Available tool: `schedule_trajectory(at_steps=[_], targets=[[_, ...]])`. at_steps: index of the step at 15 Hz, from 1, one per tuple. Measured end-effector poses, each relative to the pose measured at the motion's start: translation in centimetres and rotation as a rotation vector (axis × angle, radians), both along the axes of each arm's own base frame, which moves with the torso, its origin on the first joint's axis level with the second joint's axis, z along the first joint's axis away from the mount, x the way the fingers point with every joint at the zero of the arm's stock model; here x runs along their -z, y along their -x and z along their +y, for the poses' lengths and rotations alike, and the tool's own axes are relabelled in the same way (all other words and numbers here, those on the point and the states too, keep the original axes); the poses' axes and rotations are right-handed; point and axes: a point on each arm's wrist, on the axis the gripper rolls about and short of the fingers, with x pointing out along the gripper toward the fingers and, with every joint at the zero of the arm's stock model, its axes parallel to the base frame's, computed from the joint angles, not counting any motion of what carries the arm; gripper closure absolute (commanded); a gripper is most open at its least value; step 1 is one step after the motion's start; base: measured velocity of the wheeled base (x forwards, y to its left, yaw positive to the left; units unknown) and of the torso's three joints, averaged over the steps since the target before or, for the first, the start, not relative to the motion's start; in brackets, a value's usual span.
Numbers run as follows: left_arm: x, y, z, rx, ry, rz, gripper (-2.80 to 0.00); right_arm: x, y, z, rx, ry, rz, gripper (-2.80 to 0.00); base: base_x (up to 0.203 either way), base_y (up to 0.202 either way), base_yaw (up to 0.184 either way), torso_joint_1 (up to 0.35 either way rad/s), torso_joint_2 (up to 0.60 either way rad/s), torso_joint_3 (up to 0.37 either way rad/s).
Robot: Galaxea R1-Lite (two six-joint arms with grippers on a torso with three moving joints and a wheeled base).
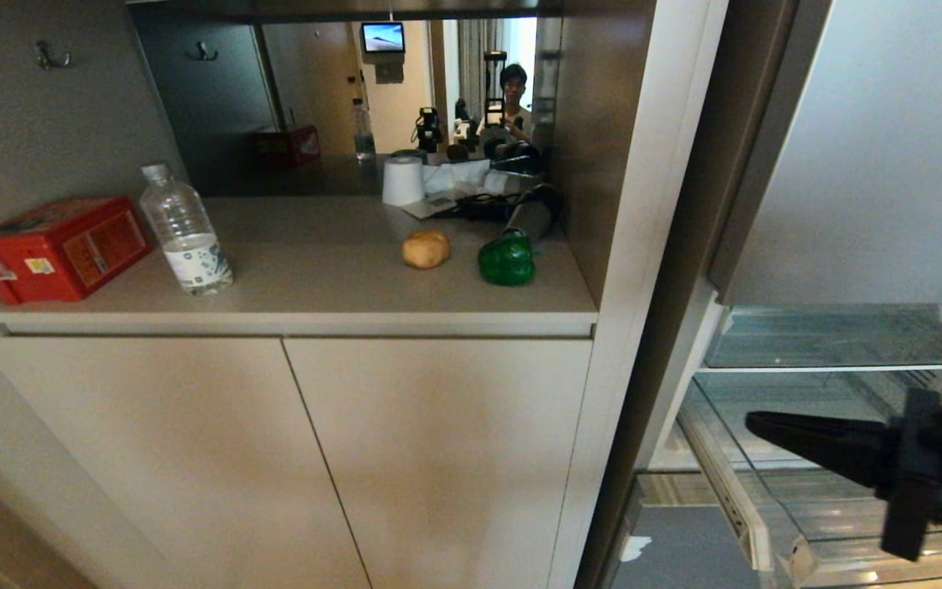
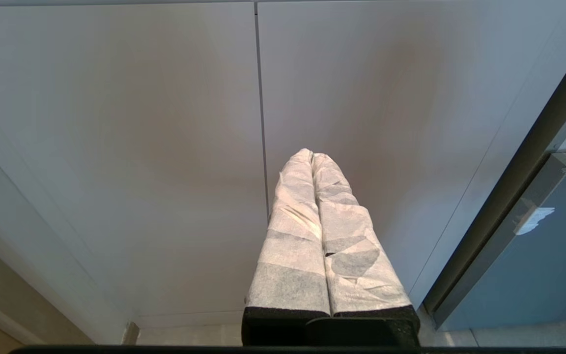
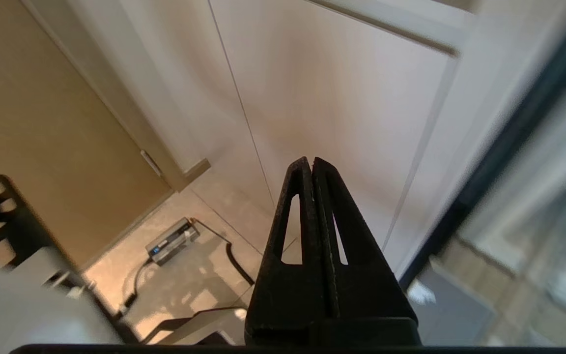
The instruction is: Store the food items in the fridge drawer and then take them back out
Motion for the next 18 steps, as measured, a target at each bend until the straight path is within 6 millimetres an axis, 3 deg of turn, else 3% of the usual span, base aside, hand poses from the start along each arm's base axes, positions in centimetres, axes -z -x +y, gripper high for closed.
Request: schedule_trajectory(at_steps=[3,9,13,18], targets=[[0.0,0.0,0.0,0.0,0.0,0.0,0.0,0.1,-3.7,4.9,0.051,0.025,-0.053,0.0,0.0,0.0,0.0,0.0,0.0,0.0],[0.0,0.0,0.0,0.0,0.0,0.0,0.0,-2.7,-11.6,13.2,0.25,-0.02,-0.198,0.0,0.0,0.0,0.0,0.0,0.0,0.0],[0.0,0.0,0.0,0.0,0.0,0.0,0.0,-2.4,-16.6,16.2,0.334,-0.039,-0.231,0.0,0.0,0.0,0.0,0.0,0.0,0.0],[0.0,0.0,0.0,0.0,0.0,0.0,0.0,-2.3,-22.2,17.4,0.458,-0.103,-0.312,0.0,0.0,0.0,0.0,0.0,0.0,0.0]])
